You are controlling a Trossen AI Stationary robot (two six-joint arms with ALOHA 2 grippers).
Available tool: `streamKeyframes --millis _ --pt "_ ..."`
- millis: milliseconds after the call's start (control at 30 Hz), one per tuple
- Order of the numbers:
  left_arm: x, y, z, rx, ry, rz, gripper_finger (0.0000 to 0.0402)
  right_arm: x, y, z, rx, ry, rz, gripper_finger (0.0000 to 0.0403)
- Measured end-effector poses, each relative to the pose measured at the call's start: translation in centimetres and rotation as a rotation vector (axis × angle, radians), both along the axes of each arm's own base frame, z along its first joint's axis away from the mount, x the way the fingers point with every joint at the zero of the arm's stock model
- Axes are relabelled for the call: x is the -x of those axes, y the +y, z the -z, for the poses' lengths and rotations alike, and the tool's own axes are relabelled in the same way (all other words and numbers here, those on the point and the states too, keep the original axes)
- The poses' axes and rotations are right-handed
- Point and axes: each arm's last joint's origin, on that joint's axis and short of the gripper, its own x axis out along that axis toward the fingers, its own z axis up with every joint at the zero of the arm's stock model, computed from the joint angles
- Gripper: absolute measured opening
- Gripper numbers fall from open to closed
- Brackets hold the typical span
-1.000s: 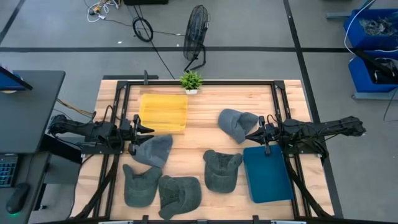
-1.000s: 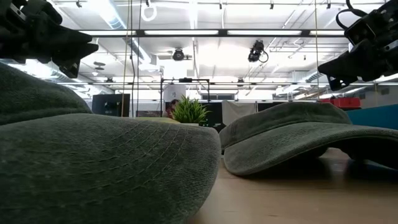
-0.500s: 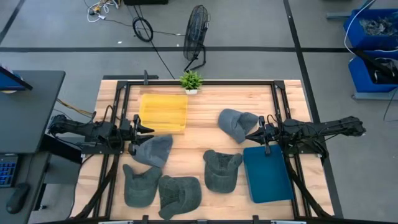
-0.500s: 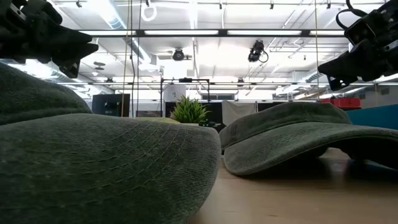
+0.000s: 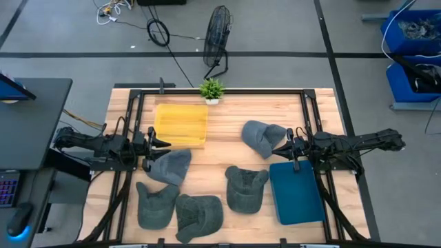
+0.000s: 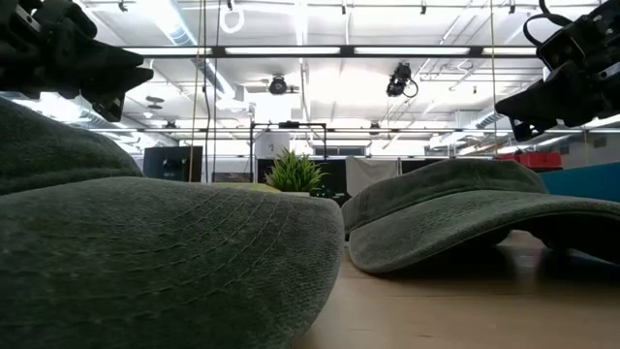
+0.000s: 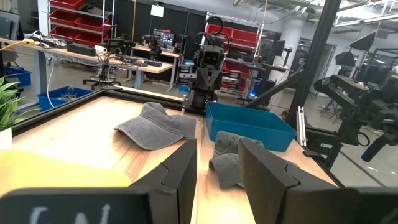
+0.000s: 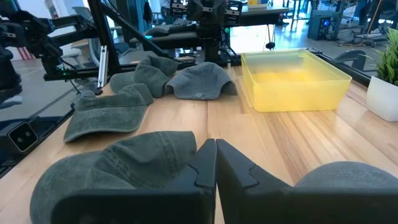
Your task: Pick & Place hat
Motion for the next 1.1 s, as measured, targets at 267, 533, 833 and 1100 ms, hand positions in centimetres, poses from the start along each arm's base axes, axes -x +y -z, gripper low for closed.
streamKeyframes --millis 267,533,833,1100 --pt "0.0 0.0 -0.01 0.0 0.0 0.0 0.0124 0.0 0.0 0.0 0.0 0.0 0.0 0.0009" --pt "0.0 0.0 -0.01 0.0 0.0 0.0 0.0124 0.0 0.0 -0.01 0.0 0.0 0.0 0.0009" --pt "0.0 0.0 -0.02 0.0 -0.001 0.0 0.0124 0.0 0.0 0.0 0.0 0.0 0.0 0.0009" --pt "0.0 0.0 -0.01 -0.18 0.012 -0.013 0.0124 0.0 0.0 -0.01 0.0 0.0 0.0 0.0009"
